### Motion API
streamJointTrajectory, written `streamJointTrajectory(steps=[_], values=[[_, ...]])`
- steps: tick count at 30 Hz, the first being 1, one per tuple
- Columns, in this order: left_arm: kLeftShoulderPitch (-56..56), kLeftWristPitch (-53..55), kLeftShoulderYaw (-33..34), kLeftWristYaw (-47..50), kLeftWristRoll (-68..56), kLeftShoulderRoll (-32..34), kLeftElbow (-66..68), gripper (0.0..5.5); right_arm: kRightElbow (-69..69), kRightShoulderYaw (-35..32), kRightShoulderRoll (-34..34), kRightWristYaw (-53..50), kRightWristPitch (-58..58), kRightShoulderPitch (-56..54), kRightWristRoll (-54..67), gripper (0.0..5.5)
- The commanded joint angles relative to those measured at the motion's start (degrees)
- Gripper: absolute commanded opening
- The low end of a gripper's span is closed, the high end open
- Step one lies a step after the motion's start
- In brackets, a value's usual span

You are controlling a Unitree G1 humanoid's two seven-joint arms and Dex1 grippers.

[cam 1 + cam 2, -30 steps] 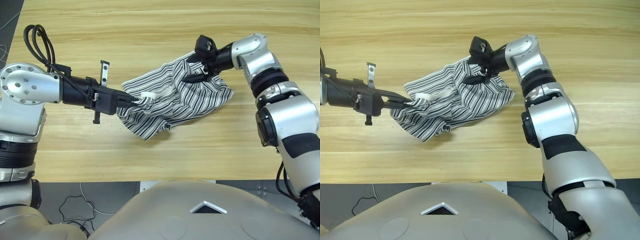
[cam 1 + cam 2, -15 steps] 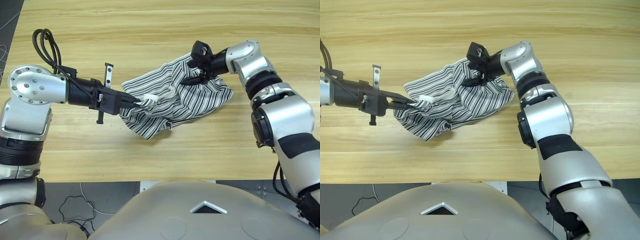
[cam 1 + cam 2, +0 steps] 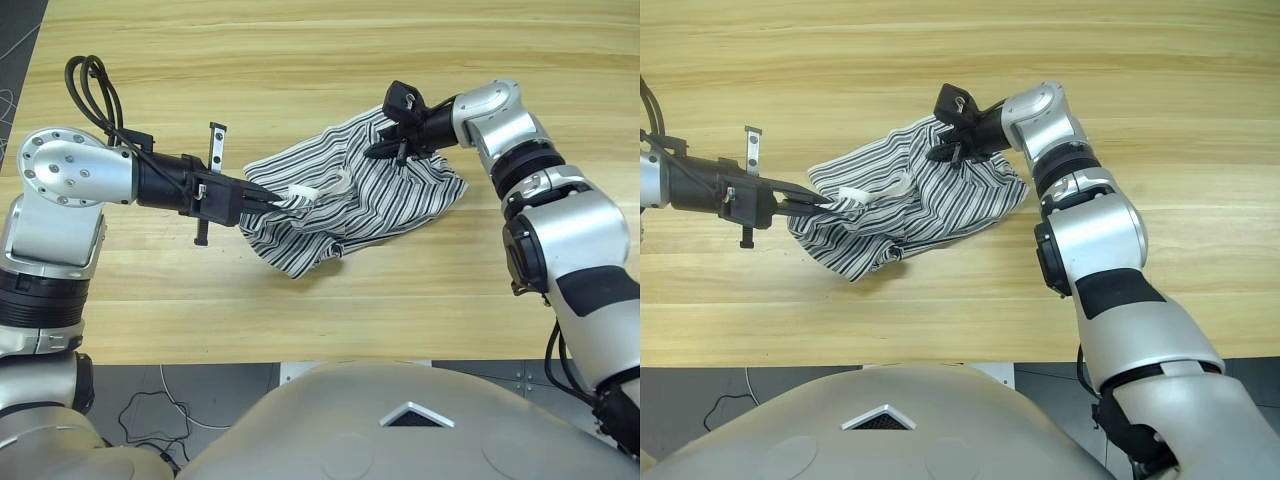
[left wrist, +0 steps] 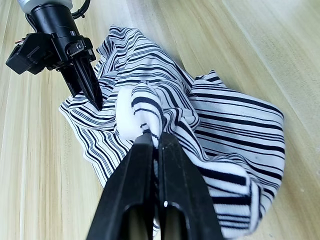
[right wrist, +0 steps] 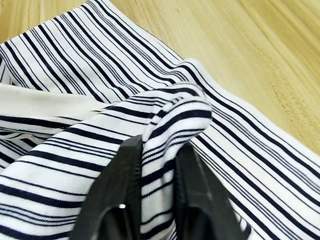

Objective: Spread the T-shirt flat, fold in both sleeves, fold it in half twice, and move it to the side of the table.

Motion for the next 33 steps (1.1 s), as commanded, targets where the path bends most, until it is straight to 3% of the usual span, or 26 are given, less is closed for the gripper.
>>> streamJointTrajectory(steps=[1, 9, 20, 26, 33], values=[[-1.18, -0.41, -0.34, -0.11, 0.57, -0.07, 0.33, 0.10, 0.06, -0.31, -0.34, -0.14, -0.17, -1.44, -0.69, 0.12], [-6.80, 2.96, 0.09, 1.32, -0.34, -2.88, 5.84, 0.10, -1.13, -1.91, -4.85, 1.65, -1.24, -3.42, 0.33, 0.12], [-26.71, -5.06, 0.95, 3.84, 6.05, -6.79, 38.99, 0.10, -4.00, -8.86, -13.67, 2.61, -2.84, -6.98, 5.20, 0.12], [-41.98, -14.17, -6.97, 24.14, 26.77, -8.28, 64.23, 0.10, -3.45, -10.68, -14.30, -1.20, -3.33, -7.97, 5.66, 0.12], [-57.01, -9.19, -11.20, 53.79, 38.39, -16.87, 80.87, 0.10, 0.66, -16.53, -9.10, -23.15, -0.11, -13.84, 8.11, 0.12]])
